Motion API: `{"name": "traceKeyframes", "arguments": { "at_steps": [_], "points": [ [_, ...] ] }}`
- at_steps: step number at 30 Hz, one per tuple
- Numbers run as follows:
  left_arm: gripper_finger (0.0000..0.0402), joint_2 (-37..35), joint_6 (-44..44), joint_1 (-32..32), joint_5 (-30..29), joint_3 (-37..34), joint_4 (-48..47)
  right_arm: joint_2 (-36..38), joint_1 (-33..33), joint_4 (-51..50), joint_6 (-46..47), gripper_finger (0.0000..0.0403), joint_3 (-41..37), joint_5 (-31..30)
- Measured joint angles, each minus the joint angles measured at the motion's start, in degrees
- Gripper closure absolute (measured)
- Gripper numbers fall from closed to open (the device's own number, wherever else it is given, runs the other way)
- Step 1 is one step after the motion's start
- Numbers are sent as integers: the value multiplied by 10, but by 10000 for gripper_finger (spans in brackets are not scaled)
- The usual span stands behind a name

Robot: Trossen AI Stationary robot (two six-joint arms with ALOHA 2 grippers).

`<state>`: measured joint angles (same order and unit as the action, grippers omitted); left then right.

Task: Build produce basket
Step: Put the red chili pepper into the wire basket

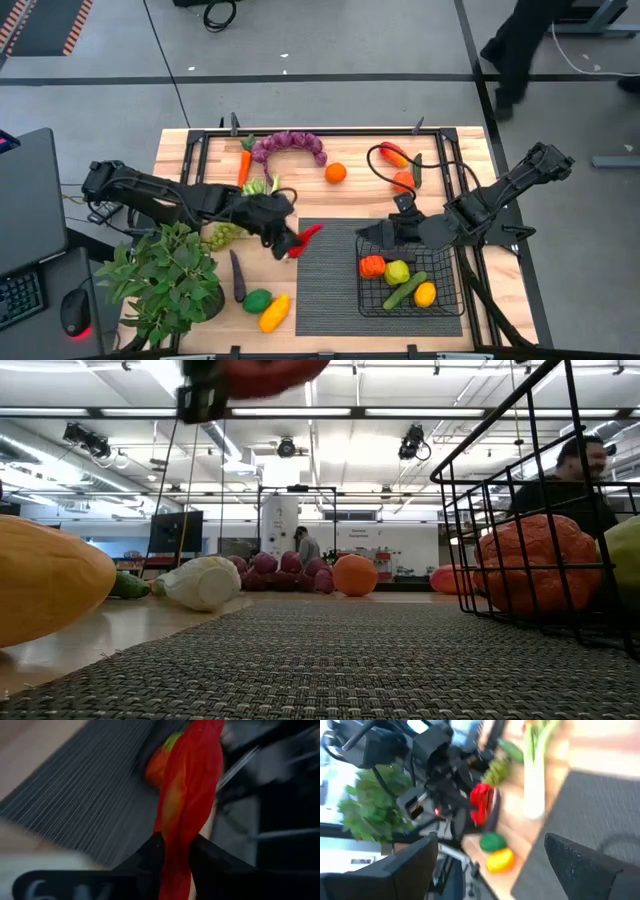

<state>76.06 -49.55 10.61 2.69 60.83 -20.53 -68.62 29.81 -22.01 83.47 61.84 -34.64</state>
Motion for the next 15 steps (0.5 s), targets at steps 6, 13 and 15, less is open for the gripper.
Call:
{"name": "traceKeyframes", "arguments": {
  "at_steps": [6, 13, 15],
  "points": [
    [317, 0, -67, -23, -1, 1, 87, 0, -11, 23, -55, 46, 0, -43],
    [315, 1, -100, -31, -1, 1, 126, 0, -39, 48, -114, 57, 0, -44],
    [313, 1, -103, -31, -2, 1, 151, 0, -48, 56, -123, 57, 0, -44]
  ]
}}
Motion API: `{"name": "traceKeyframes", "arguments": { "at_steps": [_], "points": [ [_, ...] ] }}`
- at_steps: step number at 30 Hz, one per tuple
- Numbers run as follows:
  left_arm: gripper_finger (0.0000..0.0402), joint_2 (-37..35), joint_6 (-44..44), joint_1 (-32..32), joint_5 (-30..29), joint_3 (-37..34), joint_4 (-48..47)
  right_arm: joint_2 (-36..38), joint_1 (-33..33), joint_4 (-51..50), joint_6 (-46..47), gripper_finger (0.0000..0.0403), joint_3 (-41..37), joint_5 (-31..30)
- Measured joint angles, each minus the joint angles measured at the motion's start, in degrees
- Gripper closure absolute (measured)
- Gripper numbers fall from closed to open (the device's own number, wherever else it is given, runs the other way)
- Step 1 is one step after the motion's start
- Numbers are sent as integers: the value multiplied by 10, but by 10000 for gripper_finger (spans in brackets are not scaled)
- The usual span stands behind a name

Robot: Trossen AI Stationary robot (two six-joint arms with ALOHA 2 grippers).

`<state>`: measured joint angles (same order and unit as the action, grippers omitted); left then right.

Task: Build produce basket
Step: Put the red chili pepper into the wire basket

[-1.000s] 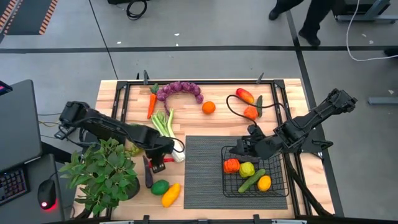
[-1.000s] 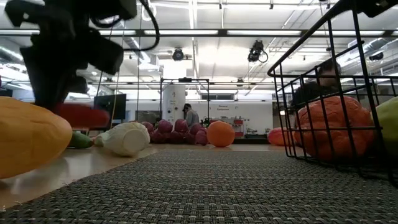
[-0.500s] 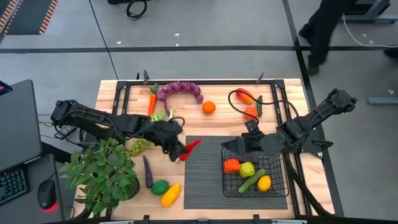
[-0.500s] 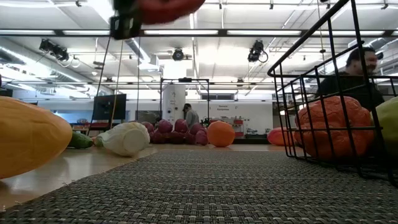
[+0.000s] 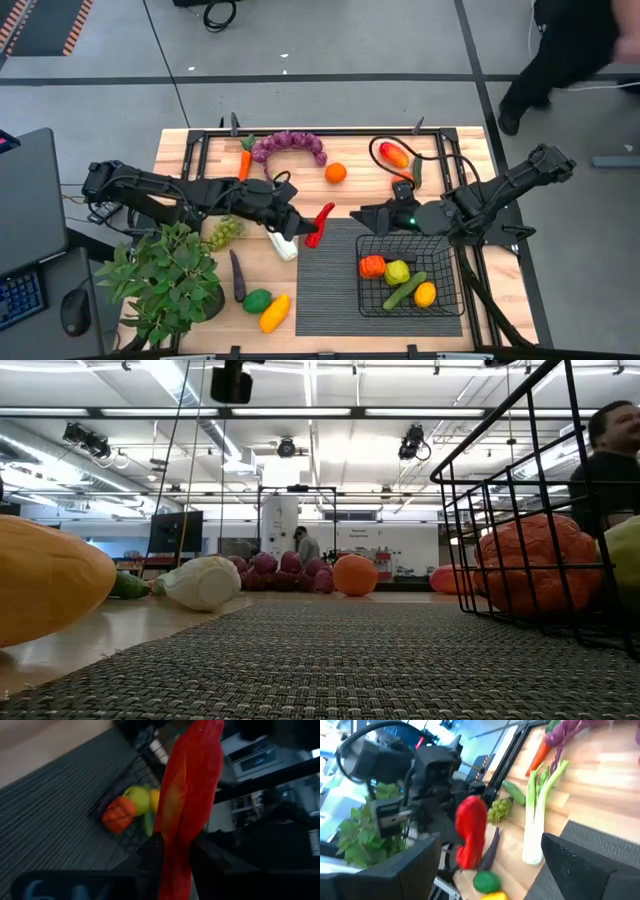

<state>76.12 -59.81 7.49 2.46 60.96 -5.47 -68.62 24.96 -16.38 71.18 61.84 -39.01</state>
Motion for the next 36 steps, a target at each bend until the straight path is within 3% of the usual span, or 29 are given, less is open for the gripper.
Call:
{"name": "traceKeyframes", "arguments": {
  "at_steps": [8, 20, 32, 36],
  "points": [
    [312, 0, -29, 2, -23, 0, 21, -31, -19, 23, -8, 57, 0, 0],
    [312, 6, 4, -19, -7, -1, 33, -129, -41, 190, -3, 57, 0, 30],
    [312, 7, 15, -22, 3, -1, 76, -131, -85, 226, -79, 58, 0, 31],
    [312, 7, 20, -28, 5, -1, 79, -125, -86, 230, -109, 89, 1, 34]
  ]
}}
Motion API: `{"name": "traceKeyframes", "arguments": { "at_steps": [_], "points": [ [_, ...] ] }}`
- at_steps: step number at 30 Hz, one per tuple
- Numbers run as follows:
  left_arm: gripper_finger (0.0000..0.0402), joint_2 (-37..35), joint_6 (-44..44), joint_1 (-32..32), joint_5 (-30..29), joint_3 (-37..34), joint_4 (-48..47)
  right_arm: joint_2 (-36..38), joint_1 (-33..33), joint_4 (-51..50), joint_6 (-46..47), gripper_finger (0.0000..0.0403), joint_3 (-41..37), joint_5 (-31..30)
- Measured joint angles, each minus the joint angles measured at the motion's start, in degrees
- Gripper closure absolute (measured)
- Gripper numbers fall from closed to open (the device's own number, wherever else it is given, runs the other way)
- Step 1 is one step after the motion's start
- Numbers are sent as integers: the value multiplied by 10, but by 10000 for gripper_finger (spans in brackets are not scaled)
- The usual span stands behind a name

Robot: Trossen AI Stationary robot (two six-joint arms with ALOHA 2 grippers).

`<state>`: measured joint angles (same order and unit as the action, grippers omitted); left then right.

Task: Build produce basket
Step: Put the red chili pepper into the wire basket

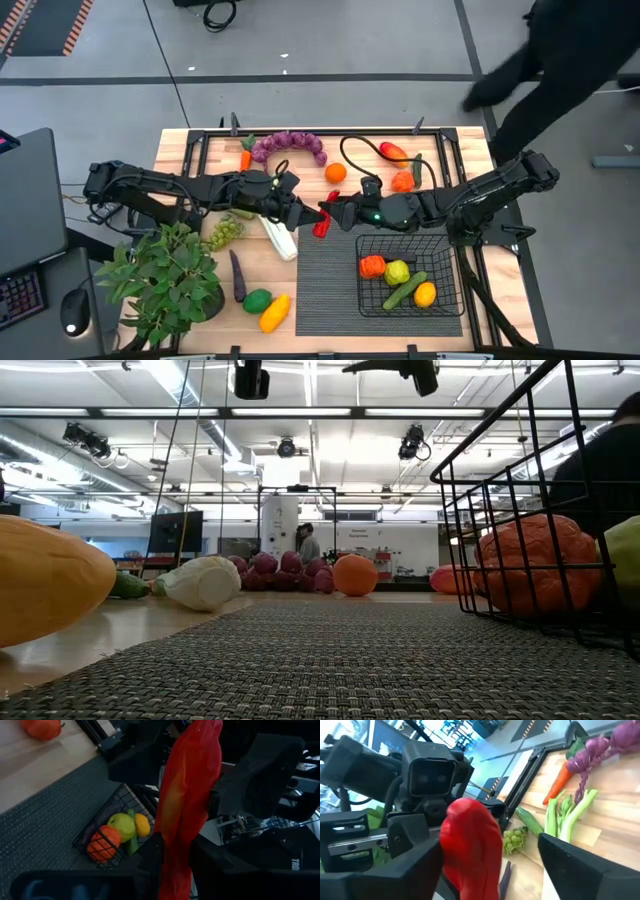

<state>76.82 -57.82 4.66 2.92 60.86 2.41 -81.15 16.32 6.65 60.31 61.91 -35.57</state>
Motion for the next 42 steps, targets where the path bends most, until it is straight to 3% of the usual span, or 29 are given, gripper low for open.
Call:
{"name": "traceKeyframes", "arguments": {
  "at_steps": [3, 7, 12, 25, 34, 38, 42],
  "points": [
    [309, 0, 4, 0, -1, 0, 2, 6, 5, 8, -31, 147, 0, -2],
    [307, 0, 5, -1, -2, 0, 10, 15, 5, 9, -64, 247, 0, 39],
    [278, -1, -3, 0, -5, 1, 22, 36, -1, 3, -107, 342, -1, 75],
    [170, -3, 49, -4, -7, 1, 37, 117, -19, -57, -169, 343, -1, 182],
    [173, -7, 89, 0, -12, 0, 38, 192, 10, -333, -105, 340, 0, 425],
    [183, 3, 97, 11, -59, 0, 25, 202, 39, -457, -49, 340, 0, 446],
    [188, 9, 105, 12, -59, 1, 19, 193, 66, -534, -13, 338, -1, 460]
  ]
}}
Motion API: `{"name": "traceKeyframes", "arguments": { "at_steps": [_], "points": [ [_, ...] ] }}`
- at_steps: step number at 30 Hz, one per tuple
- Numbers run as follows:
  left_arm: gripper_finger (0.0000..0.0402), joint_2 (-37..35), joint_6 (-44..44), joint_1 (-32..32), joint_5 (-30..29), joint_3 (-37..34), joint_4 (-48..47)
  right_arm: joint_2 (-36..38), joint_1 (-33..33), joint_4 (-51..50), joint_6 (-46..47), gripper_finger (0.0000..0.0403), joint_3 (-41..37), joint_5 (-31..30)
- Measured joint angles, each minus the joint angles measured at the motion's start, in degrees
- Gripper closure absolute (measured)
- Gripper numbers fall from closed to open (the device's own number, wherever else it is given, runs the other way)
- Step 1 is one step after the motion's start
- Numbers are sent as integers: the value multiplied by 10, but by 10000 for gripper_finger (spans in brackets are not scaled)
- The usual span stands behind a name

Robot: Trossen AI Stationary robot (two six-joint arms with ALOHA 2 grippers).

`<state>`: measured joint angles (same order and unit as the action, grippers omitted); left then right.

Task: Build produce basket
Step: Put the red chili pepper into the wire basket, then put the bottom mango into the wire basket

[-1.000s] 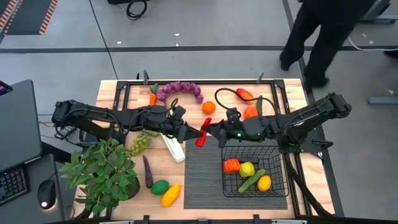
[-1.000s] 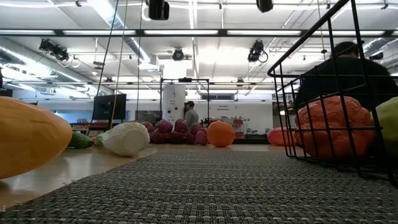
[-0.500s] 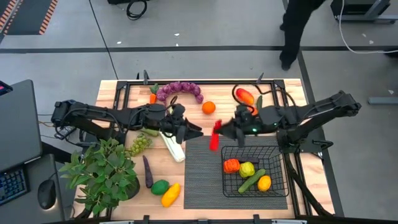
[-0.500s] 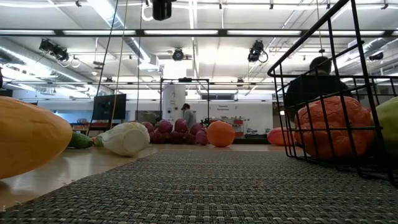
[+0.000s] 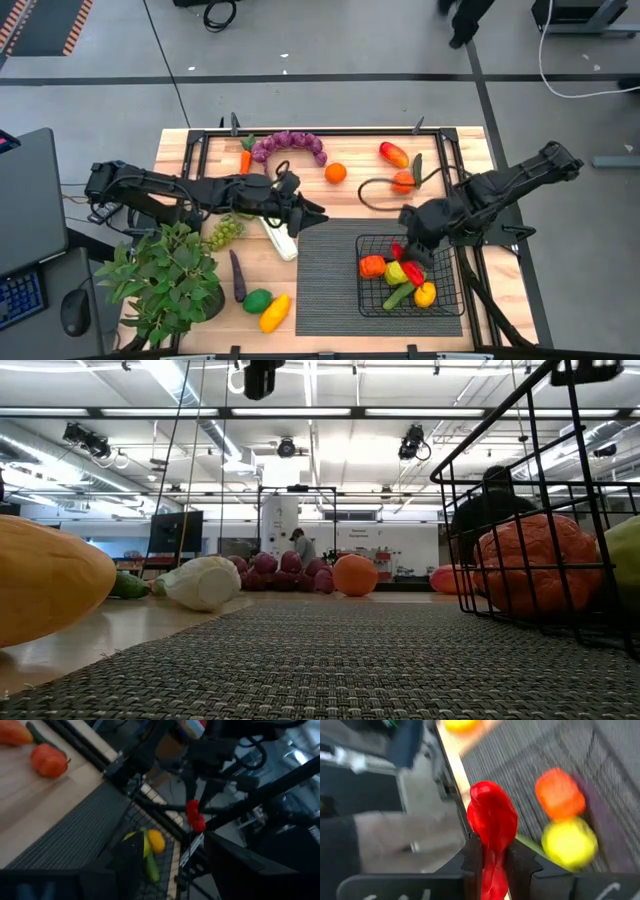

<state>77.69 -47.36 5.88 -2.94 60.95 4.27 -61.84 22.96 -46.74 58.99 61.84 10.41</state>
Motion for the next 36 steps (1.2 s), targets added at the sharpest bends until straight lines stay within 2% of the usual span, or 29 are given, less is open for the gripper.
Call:
{"name": "traceKeyframes", "arguments": {
  "at_steps": [6, 11, 17, 23, 30, 33, 36],
  "points": [
    [187, 0, 39, 7, 36, 0, -57, -20, 19, -51, 15, 335, 0, 45],
    [187, -1, 71, 12, 40, 0, -103, -28, 22, -77, 39, 326, 0, 51],
    [187, -1, 99, 15, 45, 0, -107, -28, 29, -110, 83, 288, 0, 30],
    [186, -1, 112, 36, 45, 0, -141, -28, 67, -125, 118, 242, 0, 23],
    [187, -1, 73, 73, 39, 8, -168, -28, 106, -114, 152, 209, 0, -55],
    [191, 3, 83, 88, 23, 51, -195, -28, 113, -86, 160, 207, 0, -87],
    [199, 11, 105, 102, -1, 101, -277, -28, 114, -53, 157, 208, 0, -97]
  ]
}}
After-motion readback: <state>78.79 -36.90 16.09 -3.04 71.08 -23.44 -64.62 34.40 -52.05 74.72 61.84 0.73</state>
